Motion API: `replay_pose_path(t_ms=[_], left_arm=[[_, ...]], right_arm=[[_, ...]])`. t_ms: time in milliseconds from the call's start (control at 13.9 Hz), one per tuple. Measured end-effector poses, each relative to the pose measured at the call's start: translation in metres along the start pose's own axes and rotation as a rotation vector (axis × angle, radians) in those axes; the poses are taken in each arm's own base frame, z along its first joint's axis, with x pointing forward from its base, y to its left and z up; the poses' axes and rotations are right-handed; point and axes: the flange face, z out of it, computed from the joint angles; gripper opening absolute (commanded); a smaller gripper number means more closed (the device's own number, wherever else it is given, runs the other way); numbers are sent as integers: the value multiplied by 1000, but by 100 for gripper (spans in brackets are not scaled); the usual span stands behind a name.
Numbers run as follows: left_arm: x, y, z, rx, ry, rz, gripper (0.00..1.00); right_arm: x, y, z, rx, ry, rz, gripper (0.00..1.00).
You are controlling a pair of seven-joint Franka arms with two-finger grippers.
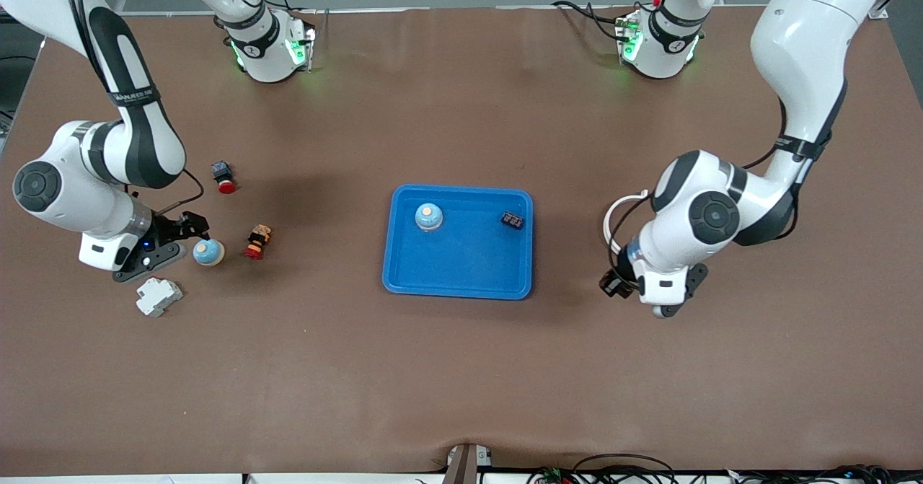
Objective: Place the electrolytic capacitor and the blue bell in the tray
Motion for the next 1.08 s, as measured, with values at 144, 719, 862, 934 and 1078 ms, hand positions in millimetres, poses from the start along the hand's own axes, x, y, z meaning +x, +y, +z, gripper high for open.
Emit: replay_pose_path(t_ms=[144, 719, 862, 934, 1078], left_arm=[[-30, 16, -5, 11, -14, -55, 0], [-114, 47, -6, 49, -38, -294, 0], [-142, 53, 3, 63, -45, -323, 0], [-156, 56, 9, 70, -49, -338, 0], [-178, 63, 21, 73, -62, -368, 0]], right_arm=[[-6, 10, 15, 1, 1, -11, 100], [-11, 18, 70, 19, -20, -12, 100], [-11, 17, 76, 25, -27, -12, 100], [-12, 17, 78, 27, -30, -12, 100], [-12, 17, 82, 32, -36, -12, 100]])
